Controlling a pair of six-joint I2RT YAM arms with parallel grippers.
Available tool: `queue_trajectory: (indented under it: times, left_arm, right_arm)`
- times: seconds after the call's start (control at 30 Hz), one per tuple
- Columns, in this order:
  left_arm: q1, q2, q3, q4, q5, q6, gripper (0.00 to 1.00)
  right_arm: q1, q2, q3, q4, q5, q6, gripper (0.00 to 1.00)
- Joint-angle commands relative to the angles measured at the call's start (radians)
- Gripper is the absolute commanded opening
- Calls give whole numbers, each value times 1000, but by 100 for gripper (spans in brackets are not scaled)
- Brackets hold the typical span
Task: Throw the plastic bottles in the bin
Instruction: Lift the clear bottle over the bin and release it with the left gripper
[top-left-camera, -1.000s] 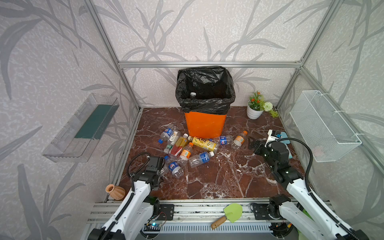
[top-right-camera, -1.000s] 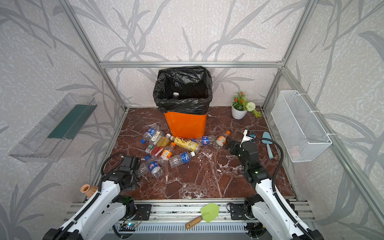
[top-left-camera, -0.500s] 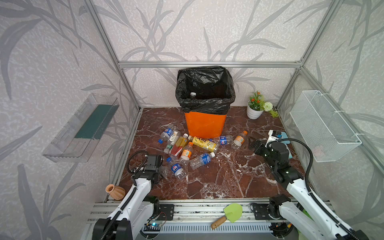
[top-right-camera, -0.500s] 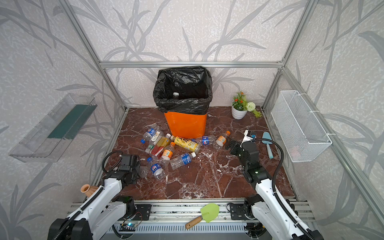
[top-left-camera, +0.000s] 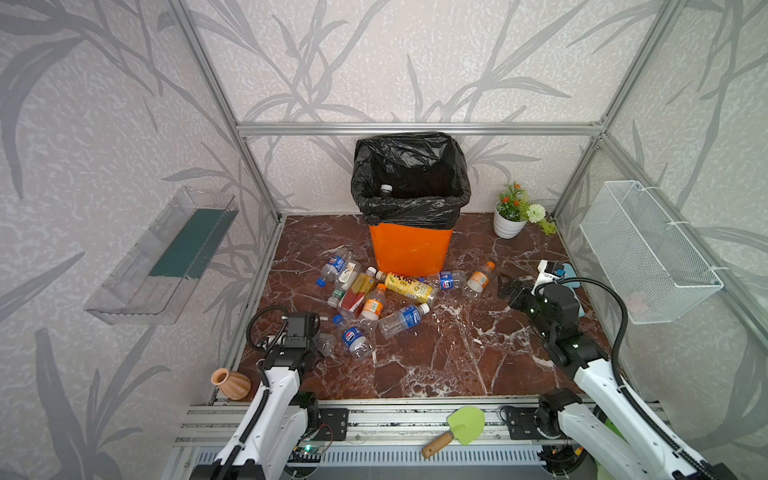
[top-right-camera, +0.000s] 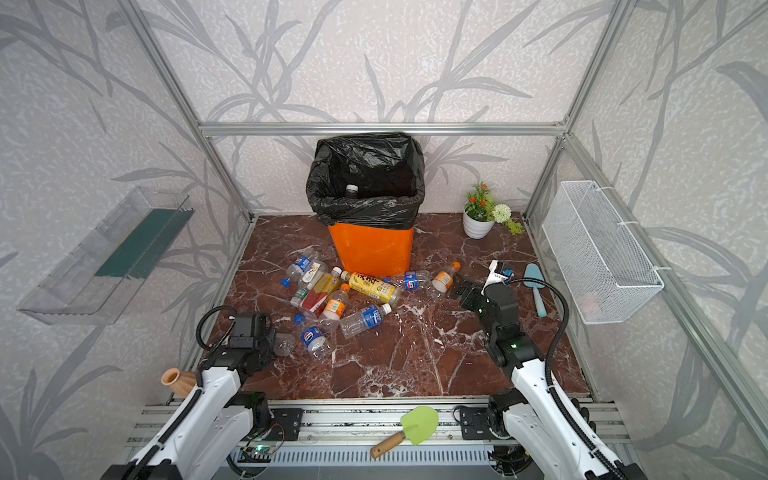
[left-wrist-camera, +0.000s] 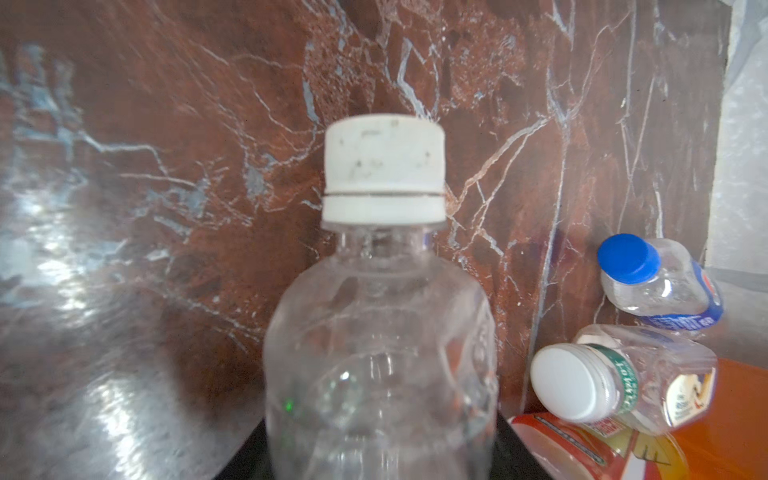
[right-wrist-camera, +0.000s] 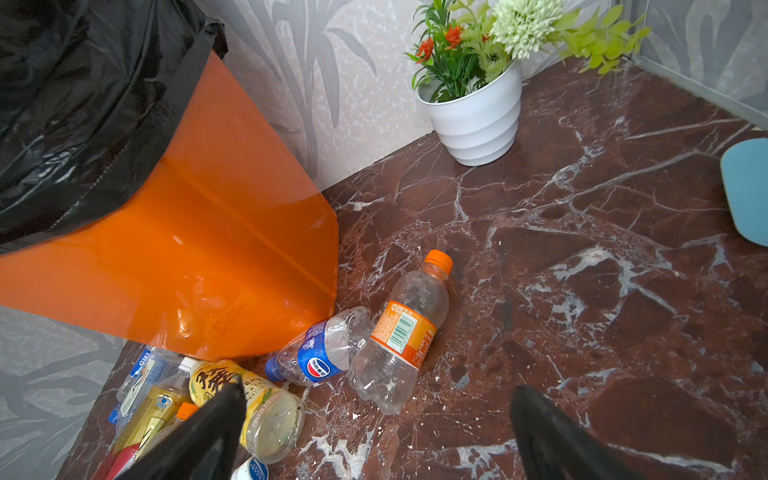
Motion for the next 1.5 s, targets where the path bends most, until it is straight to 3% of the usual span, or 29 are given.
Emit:
queue_trajectory:
  times: [0.0,0.13,0.3,0.4,0.47,0.6,0.67,0.77,0.83,0.9,1.0,1.07,1.1,1.2,1.47]
  left_arm:
    - [7,-88,51,-89,-48,25,49]
    - [10,-152,213,-108,-134,195,49]
    - [16,-81,520,15,-194,486,51]
    - [16,14,712,119,-150,599,51]
    - [16,84,840,193,-57,677,51]
    - [2,263,1023,372,106,711,45]
    - [-56,403,1175,380,166,752,44]
    - [-225,642,1452,288,211,894,45]
    - [-287,816,1668,177,296,916,50]
    - [-322,1006,1936,7,364,942,68]
    - [-348,1297,2443,-334,308,988,99]
    - [-347,1433,2737,-455,245,1006,99]
    - [-346,1437,2763,-457,230,1009,99]
    - [-347,1324,2606,-375,208,1029,99]
    - [-357,829,1744,112,206,1060,99]
  right_arm:
    - [-5,-16,5,-7,16,7,99]
    - [-6,-33,10,-9,38,-2,99]
    - [-19,-86,5,-19,79,-10,99]
    - [-26,-122,-10,-17,96,-6,99]
    - [-29,-148,-21,-22,105,-3,99]
    - [-32,-185,-33,-34,109,-7,99]
    - [-32,-192,-30,-36,90,-12,99]
    - [-32,-183,-23,-37,49,-15,99]
    - [-32,-170,-15,-50,32,-16,99]
    - [-34,-153,-6,-65,17,-18,99]
    - [-36,-132,22,-104,-10,-33,99]
    - [-38,-129,41,-130,-21,-44,99]
    - [-38,-131,46,-139,-22,-49,99]
    - [-40,-143,50,-159,-6,-58,99]
    - [-41,-74,44,-167,-14,-28,99]
